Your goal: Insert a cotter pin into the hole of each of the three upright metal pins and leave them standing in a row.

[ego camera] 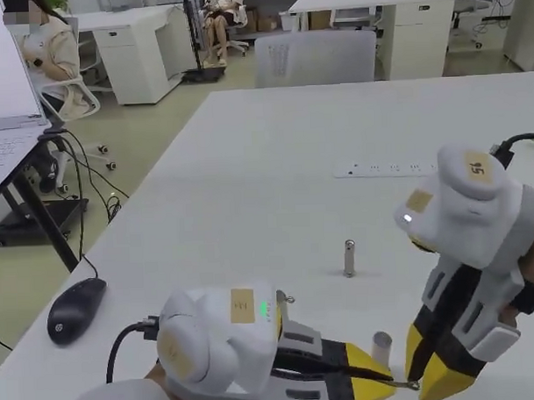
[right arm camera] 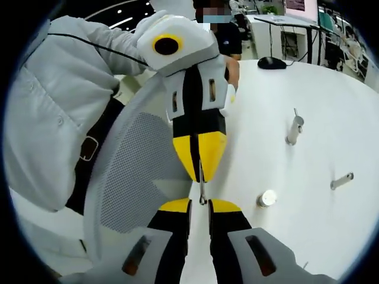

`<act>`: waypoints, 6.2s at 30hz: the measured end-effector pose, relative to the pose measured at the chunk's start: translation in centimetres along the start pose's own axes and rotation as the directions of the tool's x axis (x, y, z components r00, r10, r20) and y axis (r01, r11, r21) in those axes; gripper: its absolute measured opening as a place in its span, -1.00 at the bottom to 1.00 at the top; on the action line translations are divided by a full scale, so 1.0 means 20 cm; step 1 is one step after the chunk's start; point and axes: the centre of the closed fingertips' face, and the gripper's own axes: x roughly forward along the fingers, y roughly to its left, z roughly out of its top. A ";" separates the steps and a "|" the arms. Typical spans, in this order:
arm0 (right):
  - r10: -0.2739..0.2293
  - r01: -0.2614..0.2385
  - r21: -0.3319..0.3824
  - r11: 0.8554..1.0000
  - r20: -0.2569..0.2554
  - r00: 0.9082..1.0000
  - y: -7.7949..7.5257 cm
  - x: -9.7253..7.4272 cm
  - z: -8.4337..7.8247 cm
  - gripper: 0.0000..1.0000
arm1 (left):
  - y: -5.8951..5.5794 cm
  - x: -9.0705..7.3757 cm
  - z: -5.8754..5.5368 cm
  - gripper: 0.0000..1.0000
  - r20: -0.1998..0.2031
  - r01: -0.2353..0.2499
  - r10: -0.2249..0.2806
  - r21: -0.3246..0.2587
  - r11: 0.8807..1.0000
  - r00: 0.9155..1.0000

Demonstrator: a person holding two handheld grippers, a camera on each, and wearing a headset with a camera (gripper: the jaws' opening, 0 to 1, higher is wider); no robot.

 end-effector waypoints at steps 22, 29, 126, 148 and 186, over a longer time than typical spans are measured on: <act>0.086 -0.088 0.047 0.995 0.028 0.996 0.04 0.00 -0.01 -0.86 | -0.04 0.02 0.02 -0.99 -0.012 0.030 -0.029 0.089 0.996 0.999; 0.018 -0.018 0.015 1.000 0.006 1.000 -0.01 -0.02 -0.02 -0.88 | 0.00 0.02 0.01 -0.99 -0.004 0.016 -0.016 0.022 1.000 1.000; -0.318 0.338 -0.128 0.932 0.154 0.935 -0.07 -0.03 0.04 -0.89 | 0.05 0.03 -0.06 -1.00 -0.053 0.009 -0.015 -0.125 0.992 0.998; -0.322 0.343 -0.127 0.931 0.160 0.933 -0.07 -0.03 0.05 -0.92 | 0.04 0.03 -0.04 -1.00 -0.054 0.008 -0.015 -0.128 0.992 0.998; -0.369 0.387 -0.070 0.919 0.190 0.910 -0.11 -0.07 -0.04 -0.95 | 0.13 0.01 -0.14 -0.67 -0.061 -0.062 0.051 -0.194 0.979 0.997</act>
